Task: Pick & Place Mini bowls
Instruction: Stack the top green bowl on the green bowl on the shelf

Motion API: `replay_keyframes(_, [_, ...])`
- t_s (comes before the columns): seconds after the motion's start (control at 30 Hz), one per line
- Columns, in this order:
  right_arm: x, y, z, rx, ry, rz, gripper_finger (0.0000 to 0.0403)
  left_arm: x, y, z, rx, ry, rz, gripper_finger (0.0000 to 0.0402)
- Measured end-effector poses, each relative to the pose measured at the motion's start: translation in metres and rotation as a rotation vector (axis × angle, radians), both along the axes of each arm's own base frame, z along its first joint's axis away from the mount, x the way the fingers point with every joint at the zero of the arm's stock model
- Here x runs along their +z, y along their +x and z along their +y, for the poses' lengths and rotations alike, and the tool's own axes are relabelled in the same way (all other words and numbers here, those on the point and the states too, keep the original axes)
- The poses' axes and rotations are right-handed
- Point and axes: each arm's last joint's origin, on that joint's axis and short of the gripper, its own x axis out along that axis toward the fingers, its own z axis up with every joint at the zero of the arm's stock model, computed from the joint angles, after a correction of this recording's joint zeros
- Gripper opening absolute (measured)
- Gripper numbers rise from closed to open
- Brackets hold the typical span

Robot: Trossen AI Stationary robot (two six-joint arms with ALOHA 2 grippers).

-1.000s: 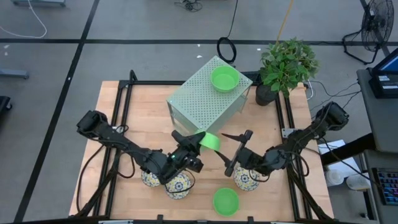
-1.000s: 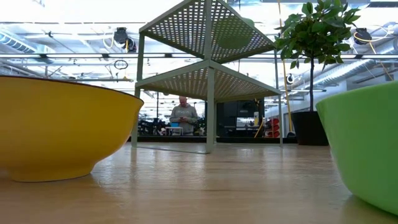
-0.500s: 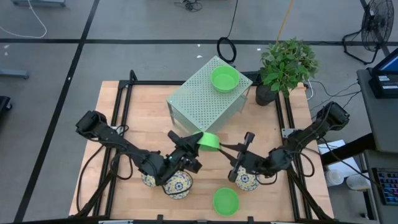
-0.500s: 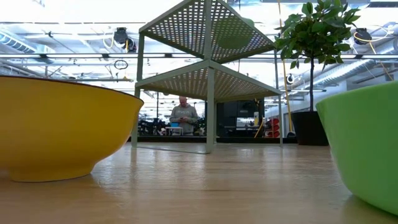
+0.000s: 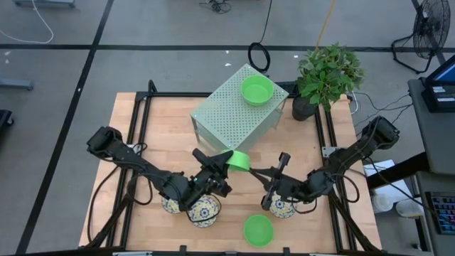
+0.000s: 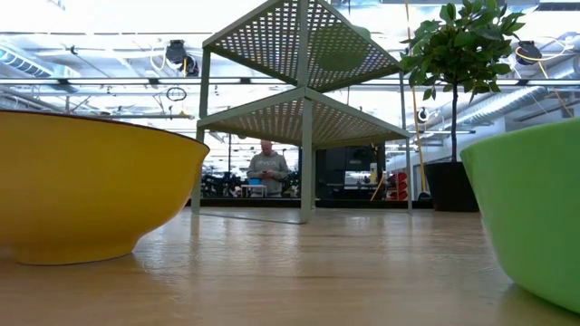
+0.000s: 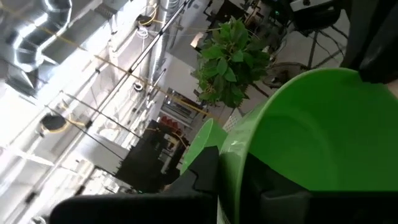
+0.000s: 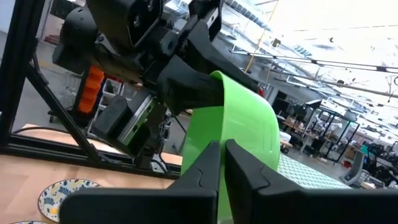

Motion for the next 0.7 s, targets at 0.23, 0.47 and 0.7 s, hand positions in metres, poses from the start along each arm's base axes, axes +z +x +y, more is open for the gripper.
replay_keyframes(0.23, [-0.003,0.001,0.001,-0.005,-0.062,0.045,0.0074,0.002,-0.002,-0.003,0.006,0.111,0.081,0.0008])
replay_keyframes(0.47, [-0.002,0.005,-0.005,0.007,-0.074,0.038,0.0174,0.01,-0.003,-0.002,-0.025,0.183,0.067,0.0013])
replay_keyframes(0.7, [0.007,0.003,-0.003,0.083,-0.08,-0.054,0.0236,0.026,-0.009,-0.004,-0.125,0.322,-0.044,0.0014])
